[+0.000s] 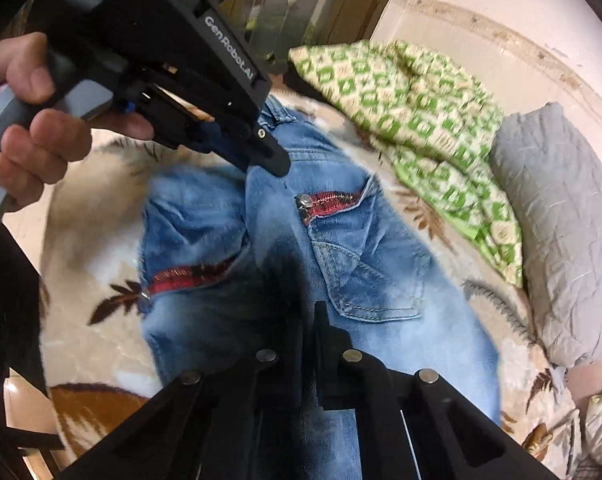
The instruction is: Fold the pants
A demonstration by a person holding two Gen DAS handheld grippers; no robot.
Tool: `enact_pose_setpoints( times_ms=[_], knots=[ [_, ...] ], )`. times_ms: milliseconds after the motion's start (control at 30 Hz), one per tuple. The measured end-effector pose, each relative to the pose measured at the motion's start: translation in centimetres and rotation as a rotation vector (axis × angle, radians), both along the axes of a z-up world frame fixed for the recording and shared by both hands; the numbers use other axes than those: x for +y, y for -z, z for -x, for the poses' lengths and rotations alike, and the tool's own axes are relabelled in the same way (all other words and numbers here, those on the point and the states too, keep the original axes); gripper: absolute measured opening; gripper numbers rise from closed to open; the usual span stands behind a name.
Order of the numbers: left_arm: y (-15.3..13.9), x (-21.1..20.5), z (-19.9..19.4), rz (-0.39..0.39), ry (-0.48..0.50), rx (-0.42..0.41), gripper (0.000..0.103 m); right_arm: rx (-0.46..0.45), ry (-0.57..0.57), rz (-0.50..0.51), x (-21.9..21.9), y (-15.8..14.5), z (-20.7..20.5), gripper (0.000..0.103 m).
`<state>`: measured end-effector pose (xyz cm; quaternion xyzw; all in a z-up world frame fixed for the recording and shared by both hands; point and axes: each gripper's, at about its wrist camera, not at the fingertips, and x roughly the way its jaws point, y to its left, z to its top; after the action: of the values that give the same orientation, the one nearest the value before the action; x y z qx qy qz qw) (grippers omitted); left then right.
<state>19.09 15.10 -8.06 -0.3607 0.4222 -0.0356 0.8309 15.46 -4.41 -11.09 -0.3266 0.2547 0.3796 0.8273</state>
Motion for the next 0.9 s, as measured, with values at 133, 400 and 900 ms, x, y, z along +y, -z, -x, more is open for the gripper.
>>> enact_pose_setpoints(
  times_ms=[133, 400, 900],
  knots=[
    [-2.0, -0.5, 1.8, -0.015, 0.022, -0.009, 0.014, -0.011, -0.039, -0.025, -1.1, -2.1, 2.1, 0.004],
    [3.1, 0.7, 5.0, -0.044, 0.007, 0.147, 0.014, 0.084, -0.08, 0.069, 0.7, 1.8, 4.9, 0.004],
    [-0.5, 0.5, 8.4, -0.157, -0.026, -0.046, 0.103, 0.016, 0.224, -0.305, -9.1, -3.9, 3.7, 0.099]
  ],
)
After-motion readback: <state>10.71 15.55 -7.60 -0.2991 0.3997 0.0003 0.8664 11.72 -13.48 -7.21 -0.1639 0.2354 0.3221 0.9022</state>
